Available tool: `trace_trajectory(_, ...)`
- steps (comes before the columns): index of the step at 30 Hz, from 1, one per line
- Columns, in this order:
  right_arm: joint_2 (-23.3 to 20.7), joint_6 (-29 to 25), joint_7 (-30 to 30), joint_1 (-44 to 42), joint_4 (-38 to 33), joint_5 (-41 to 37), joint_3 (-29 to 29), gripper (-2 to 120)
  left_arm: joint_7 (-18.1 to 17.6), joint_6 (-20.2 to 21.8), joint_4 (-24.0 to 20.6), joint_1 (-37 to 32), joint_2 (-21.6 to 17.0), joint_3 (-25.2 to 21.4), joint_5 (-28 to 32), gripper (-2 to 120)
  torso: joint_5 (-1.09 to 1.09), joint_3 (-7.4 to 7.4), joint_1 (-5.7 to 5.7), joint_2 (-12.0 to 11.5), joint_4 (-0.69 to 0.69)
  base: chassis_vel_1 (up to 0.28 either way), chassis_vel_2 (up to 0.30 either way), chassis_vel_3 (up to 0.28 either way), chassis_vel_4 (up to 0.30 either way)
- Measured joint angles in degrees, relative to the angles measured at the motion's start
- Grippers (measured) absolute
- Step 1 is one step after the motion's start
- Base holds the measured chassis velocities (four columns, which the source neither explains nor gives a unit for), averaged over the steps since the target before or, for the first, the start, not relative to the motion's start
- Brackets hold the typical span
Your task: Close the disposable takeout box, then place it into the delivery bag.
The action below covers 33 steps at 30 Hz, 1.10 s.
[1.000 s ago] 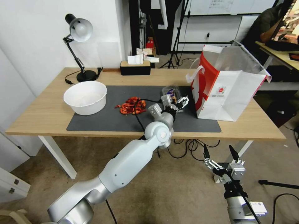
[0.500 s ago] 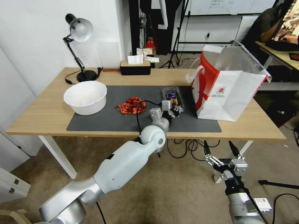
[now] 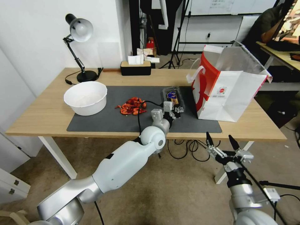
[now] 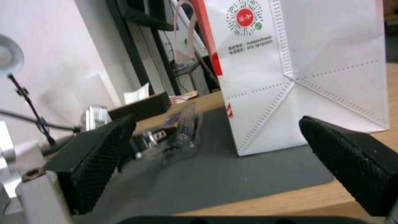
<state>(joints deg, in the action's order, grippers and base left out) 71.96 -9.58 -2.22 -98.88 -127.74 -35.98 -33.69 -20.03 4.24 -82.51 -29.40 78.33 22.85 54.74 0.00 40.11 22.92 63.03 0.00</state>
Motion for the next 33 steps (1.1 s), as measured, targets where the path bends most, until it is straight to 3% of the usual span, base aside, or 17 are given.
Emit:
trace_trajectory(19,-6.96,16.09,-9.35,9.81,-3.14,-36.08,3.29,100,0.02,0.66,-0.47,0.82,-1.03,0.87,1.92,0,0.0,0.0,0.0,0.0,-0.01,0.0,0.0,0.0,0.0)
trace_trajectory(33,-13.77,20.17,-12.58,19.0,0.06,-45.31,7.18,100,0.0,0.43,0.54,1.08,-0.08,0.95,2.56,0,0.0,0.0,0.01,0.0,0.0,0.0,0.0,0.0,0.0)
